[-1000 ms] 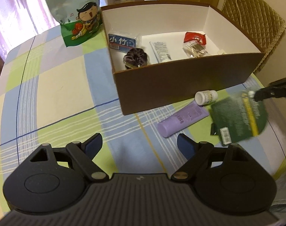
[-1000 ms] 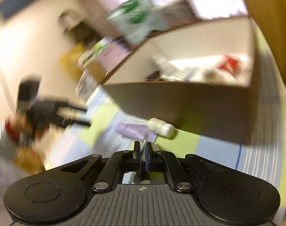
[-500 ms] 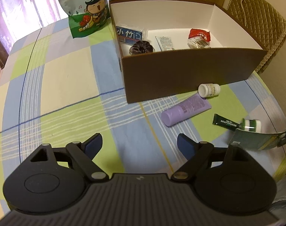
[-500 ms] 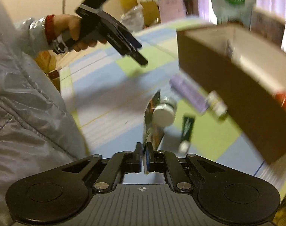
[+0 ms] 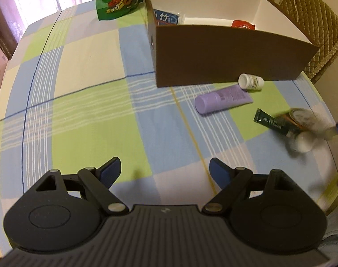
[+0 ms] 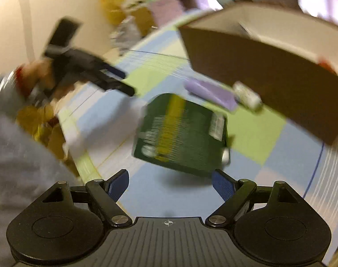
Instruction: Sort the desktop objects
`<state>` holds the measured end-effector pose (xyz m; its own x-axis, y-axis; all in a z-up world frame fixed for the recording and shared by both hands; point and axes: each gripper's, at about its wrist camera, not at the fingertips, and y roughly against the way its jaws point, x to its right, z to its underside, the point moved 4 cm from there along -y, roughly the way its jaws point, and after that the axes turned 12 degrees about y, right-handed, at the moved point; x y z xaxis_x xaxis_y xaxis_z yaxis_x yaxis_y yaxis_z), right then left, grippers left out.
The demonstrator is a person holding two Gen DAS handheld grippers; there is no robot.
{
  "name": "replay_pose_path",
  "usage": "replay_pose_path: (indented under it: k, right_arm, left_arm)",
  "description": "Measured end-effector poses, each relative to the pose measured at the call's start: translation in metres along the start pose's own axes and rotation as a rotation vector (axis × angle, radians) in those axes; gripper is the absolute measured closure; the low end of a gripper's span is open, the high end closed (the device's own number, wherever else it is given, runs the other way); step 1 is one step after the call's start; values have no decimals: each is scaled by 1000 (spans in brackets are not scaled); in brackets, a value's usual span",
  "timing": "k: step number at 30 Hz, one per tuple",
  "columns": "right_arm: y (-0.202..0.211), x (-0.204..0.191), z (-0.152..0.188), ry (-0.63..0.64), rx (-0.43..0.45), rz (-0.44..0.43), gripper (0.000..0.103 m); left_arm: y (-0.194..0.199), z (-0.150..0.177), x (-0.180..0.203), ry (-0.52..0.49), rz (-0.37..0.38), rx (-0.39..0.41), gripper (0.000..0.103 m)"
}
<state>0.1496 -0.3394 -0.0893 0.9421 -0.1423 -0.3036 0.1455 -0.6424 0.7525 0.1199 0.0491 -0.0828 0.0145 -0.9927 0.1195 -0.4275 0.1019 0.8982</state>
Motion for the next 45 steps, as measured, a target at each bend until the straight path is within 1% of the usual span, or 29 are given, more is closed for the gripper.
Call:
replay_pose_path:
  k: [2,3,5,6,10,12,14,15,16,17,19,20,23,24,25,28,33,36,39,42,45]
  right_arm:
    - [1,7,5,-48,0,15,15]
    - [3,9,7,-47,-1,35,15]
    - [5,9,9,-5,-4,85,15]
    - [5,10,8,-2,-1,93,15]
    - [1,14,-1,-20,34,79,15]
    - [-3,18,-2,-68,49,40,15]
    - [-11,28,0,-195,58,-19,15]
    - [-15,34,2,-271,62,-41,18]
    - [-21,40,5,-359,65,-63,35]
    - [-27,47,9,-454,66,-82,41]
    - [-37,57,15,-610,98,-109,43]
    - [-41,61,16,-671,120,-119,46]
    - [-52,69,18,-811,176,-144,50]
    - [-55,71,18,-848,189,-150,53]
    - [-58,73,18,-881,198,-152,62]
    - [-65,80,21,-977,238,-168,62]
    - [-62,86,15,-1007,306,-168,62]
    - [-62,88,9,-1014,325,-155,62]
    - [-62,83,4,-1007,297,-152,62]
    - [-54,77,8,-1027,262,-133,62]
    - [-52,72,16,-1086,231,-170,62]
  left_arm:
    - [1,3,0,5,2,-1,19]
    - [1,4,0,6,3,0,19]
    - [3,6,-1,12,1,3,19]
    - [4,6,-2,17,-1,4,19]
    - [5,6,-7,37,-16,10,19]
    - [7,5,-8,41,-16,15,19]
    - [8,4,-9,41,-19,20,19]
    - [8,4,-10,42,-22,21,19]
    - [9,4,-11,46,-23,23,19]
    - [9,5,-13,50,-25,23,19]
    - [10,6,-16,63,-29,21,19]
    - [10,8,-18,68,-32,20,19]
    - [9,11,-23,83,-43,12,19]
    - [9,11,-25,87,-46,11,19]
    - [9,12,-26,90,-48,10,19]
    - [9,11,-28,93,-50,9,19]
    - [8,8,-25,81,-44,12,19]
    - [7,5,-25,75,-45,9,19]
    - [6,3,-23,69,-44,8,19]
    - [8,2,-24,63,-44,13,19]
    - [8,2,-29,75,-47,12,19]
